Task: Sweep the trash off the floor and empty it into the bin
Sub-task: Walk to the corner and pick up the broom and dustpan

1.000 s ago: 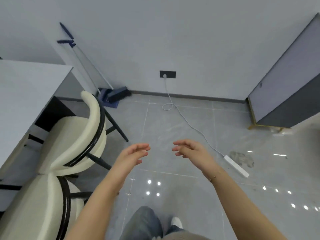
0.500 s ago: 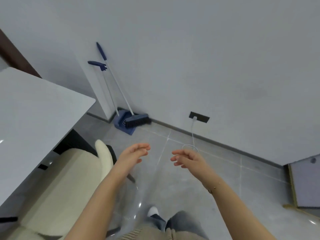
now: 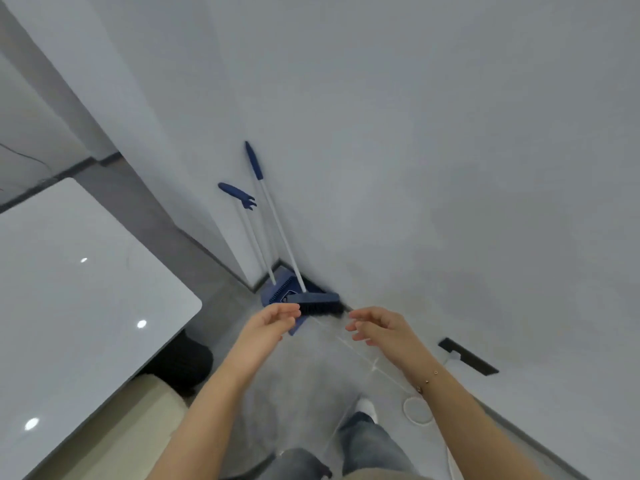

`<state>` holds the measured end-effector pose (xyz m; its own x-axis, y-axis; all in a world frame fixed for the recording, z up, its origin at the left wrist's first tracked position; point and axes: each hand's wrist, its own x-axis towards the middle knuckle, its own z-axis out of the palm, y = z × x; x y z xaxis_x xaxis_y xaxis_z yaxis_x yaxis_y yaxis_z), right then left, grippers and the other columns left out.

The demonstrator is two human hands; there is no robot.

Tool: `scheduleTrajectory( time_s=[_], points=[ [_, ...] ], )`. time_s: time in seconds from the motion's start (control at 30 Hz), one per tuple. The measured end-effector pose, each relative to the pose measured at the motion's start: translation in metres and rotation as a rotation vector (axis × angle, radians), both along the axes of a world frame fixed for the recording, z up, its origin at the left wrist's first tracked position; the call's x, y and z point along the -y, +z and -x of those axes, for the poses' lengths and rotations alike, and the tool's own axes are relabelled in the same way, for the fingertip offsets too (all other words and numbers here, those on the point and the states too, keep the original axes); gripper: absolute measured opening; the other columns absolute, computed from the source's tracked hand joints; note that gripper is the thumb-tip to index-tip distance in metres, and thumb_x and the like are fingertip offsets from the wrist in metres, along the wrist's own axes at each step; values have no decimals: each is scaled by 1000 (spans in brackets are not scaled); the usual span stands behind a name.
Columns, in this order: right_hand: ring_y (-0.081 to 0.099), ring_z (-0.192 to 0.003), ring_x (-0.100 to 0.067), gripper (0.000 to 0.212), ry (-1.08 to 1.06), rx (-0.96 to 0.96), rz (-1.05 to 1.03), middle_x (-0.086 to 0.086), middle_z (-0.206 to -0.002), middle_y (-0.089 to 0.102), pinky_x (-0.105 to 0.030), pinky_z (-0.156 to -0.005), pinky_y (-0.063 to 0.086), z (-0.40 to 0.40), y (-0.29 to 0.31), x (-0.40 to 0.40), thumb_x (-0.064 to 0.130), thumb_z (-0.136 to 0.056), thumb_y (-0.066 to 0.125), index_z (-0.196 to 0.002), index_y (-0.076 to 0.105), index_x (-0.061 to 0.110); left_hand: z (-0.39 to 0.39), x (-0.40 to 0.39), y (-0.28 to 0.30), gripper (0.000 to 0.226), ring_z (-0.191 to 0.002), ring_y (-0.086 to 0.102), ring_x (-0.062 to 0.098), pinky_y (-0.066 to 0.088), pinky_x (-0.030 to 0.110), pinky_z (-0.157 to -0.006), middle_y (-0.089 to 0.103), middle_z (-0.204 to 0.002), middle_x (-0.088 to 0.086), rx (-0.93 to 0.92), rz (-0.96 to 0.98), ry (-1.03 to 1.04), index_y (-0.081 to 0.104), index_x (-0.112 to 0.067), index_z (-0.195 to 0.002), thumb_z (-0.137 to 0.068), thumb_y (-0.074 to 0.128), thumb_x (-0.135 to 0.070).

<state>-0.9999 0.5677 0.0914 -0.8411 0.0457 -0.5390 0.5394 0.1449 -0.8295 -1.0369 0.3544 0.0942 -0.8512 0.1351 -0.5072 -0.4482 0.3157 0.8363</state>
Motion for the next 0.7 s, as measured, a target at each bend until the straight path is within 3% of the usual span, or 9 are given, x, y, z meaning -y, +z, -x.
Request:
scheduleTrajectory(
  time_s=[0.07, 0.13, 0.27, 0.37, 0.5, 0.6, 0.7],
  points=[
    [65, -72, -5, 15, 38, 25, -1, 3, -89, 72, -15, -69, 46, 51, -1, -8, 11, -87, 60, -95, 68, 21, 45, -3, 5, 25, -104, 60, 10, 42, 12, -82, 66, -114, -3, -76, 70, 20, 65, -17, -109, -92, 53, -3],
    [64, -64, 0, 15, 48, 24, 3, 0, -85, 70, -9, -64, 45, 95, 1, -8, 8, -85, 64, -97, 70, 16, 82, 0, 9, 28, -104, 58, 9, 38, 14, -88, 65, -113, -4, -149, 172, 12, 64, -16, -113, -91, 55, -3],
    [65, -70, -9, 14, 102, 50, 12, -2, -87, 70, -7, -61, 46, 181, -8, 5, 8, -85, 64, -90, 69, 21, 175, 30, -1, 31, -107, 54, 5, 34, 14, -90, 61, -119, -5, -247, 367, -64, 62, -16, -119, -90, 57, -8],
    [65, -72, -8, 16, 121, 66, -20, 1, -87, 71, -3, -57, 44, 240, -22, 21, 8, -86, 62, -91, 68, 22, 254, 59, -16, 37, -119, 51, 13, 36, 20, -96, 57, -128, -1, -291, 475, -141, 57, -16, -127, -91, 57, -10],
    [66, -78, -13, 16, 33, 119, -26, -2, -91, 72, -2, -55, 43, 305, -41, 45, 9, -89, 59, -99, 69, 16, 360, 86, -49, 51, -126, 43, 23, 36, 31, -103, 46, -140, 3, -385, 738, -429, 45, -16, -138, -89, 54, -8],
    [64, -80, -17, 15, -11, 206, 18, -8, -93, 70, -7, -58, 46, 346, -55, 67, 5, -88, 59, -99, 68, 12, 422, 96, -76, 63, -133, 35, 23, 34, 31, -106, 39, -145, 4, -370, 869, -665, 32, -17, -146, -87, 52, -7],
    [63, -77, -17, 12, -20, 308, 76, -8, -91, 68, -16, -67, 49, 390, -73, 85, 6, -88, 60, -96, 66, 12, 471, 105, -103, 62, -128, 39, 23, 35, 30, -104, 42, -140, 4, -359, 1025, -854, 36, -17, -143, -85, 51, -2]
  ],
)
